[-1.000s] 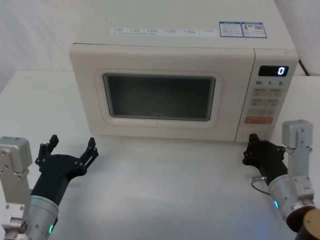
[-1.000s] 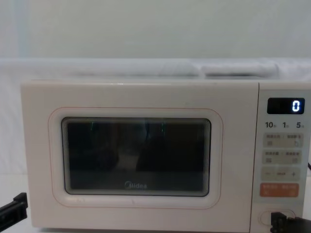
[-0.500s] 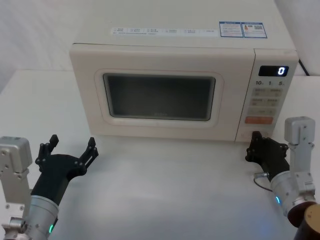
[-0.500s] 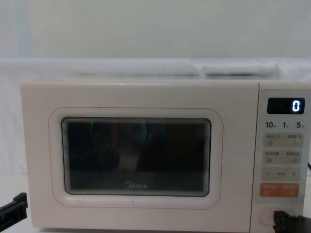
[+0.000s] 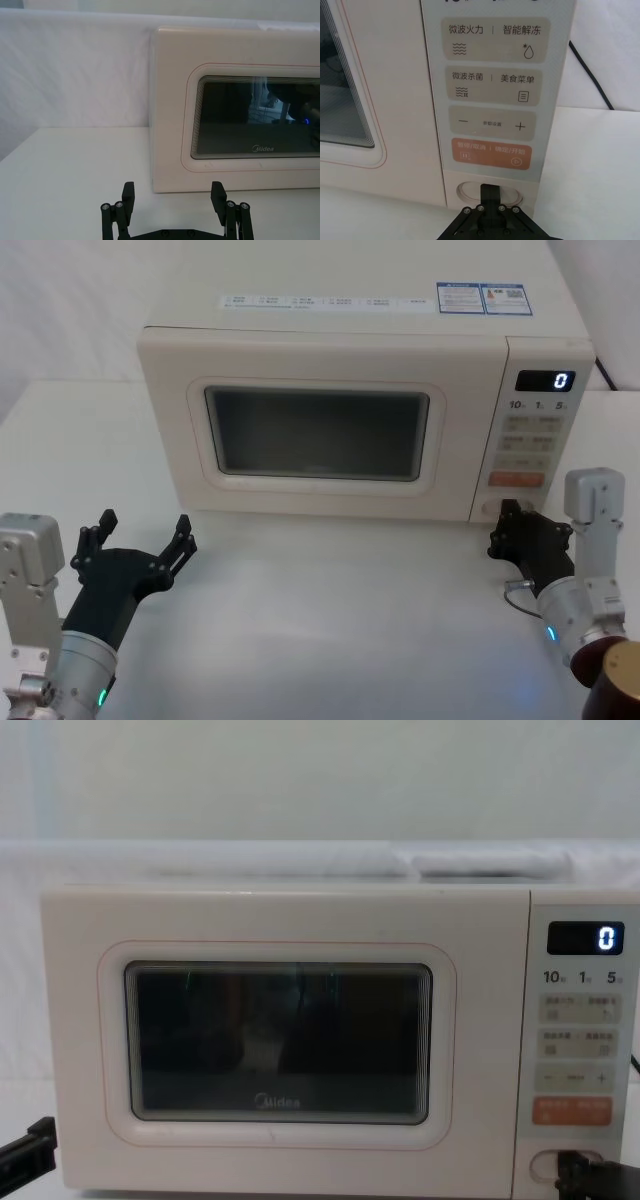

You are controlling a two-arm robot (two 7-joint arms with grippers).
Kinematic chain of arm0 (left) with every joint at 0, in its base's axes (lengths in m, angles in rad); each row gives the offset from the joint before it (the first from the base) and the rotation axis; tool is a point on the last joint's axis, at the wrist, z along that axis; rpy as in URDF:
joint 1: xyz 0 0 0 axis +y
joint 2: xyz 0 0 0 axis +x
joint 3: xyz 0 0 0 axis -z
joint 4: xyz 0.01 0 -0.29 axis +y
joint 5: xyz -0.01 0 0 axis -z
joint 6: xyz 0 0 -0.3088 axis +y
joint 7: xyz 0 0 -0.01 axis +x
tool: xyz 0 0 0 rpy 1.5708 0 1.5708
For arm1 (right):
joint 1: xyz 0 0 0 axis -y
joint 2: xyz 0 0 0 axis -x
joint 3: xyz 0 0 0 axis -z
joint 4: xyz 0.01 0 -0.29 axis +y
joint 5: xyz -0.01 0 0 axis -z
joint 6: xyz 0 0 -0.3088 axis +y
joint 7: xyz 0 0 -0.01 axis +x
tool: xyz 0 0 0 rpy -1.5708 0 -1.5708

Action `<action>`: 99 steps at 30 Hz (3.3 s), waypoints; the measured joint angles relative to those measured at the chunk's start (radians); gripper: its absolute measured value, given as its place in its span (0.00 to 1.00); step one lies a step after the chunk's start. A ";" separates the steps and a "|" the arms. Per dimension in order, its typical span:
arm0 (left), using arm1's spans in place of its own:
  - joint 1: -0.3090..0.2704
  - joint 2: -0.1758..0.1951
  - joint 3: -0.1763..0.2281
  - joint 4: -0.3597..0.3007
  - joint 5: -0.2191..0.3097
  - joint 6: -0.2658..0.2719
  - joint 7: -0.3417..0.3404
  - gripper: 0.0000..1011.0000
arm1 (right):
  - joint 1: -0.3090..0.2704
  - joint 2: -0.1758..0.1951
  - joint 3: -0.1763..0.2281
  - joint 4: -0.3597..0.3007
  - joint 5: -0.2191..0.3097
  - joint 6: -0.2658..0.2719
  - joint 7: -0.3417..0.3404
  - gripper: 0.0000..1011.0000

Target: Press the button to open the microwave door with one hand; close the microwave door with the other hand.

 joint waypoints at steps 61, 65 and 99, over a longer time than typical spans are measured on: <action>0.000 0.000 0.000 0.000 0.000 0.000 0.000 0.99 | -0.194 0.060 0.014 -0.242 0.090 -0.070 0.065 0.06; 0.000 0.000 0.000 0.000 0.000 0.000 0.000 0.99 | -0.212 0.075 0.016 -0.262 0.096 -0.088 0.074 0.17; 0.000 0.000 0.000 0.000 0.000 0.000 0.000 0.99 | -0.247 0.102 0.027 -0.290 0.119 -0.120 0.092 0.99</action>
